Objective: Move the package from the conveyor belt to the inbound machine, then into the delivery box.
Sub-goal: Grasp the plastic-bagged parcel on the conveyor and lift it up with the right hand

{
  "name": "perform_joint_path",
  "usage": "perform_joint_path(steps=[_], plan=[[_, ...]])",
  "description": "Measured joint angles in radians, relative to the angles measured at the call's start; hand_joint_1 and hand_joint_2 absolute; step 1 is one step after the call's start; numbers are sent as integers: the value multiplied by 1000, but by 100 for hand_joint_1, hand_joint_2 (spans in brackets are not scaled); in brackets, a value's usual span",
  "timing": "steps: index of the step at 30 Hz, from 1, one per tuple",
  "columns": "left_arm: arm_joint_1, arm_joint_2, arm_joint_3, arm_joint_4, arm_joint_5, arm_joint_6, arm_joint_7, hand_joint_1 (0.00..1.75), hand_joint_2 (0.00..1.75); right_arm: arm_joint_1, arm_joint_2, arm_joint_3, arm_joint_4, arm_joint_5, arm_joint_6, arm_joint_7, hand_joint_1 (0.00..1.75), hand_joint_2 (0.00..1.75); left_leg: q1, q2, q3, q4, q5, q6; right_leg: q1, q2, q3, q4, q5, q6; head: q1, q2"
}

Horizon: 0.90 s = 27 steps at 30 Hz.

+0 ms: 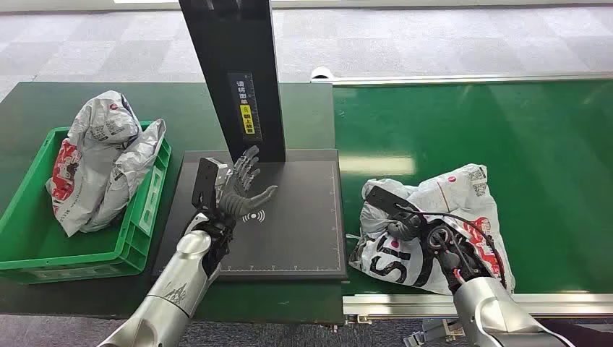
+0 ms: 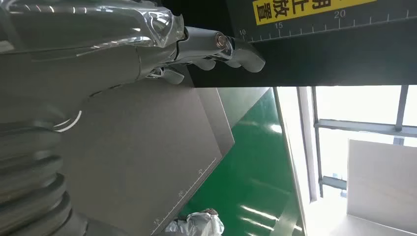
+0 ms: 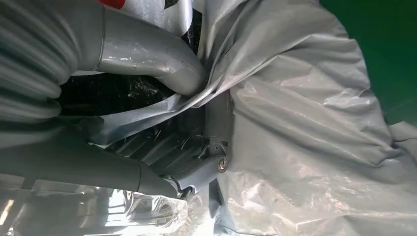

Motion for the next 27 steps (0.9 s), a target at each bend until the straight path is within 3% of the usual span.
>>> perform_joint_path(steps=[7, 21, 24, 27], plan=[[13, 8, 13, -14, -5, -3, -11, 0, 175, -5, 18, 0, -12, -5, -28, -185, 175, 175, 0, 0, 0, 0, 0, 0, 0, 0, 0, 0, 0, 0, 0, 0], [30, 19, 18, -37, -5, -6, -11, 0, 175, -8, 29, 0, -21, -11, -39, -207, 175, 175, 0, 0, 0, 0, 0, 0, 0, 0, 0, 0, 0, 0, 0, 0], [36, 20, 19, -42, -5, -4, -12, 0, 175, -5, 32, -6, -36, -33, -105, -279, 175, 175, 0, 0, 0, 0, 0, 0, 0, 0, 0, 0, 0, 0, 0, 0], [55, 22, 25, -63, -5, 3, -16, 0, 175, 4, 40, -38, -89, -106, -242, -392, 175, 175, 0, 0, 0, 0, 0, 0, 0, 0, 0, 0, 0, 0, 0, 0]])
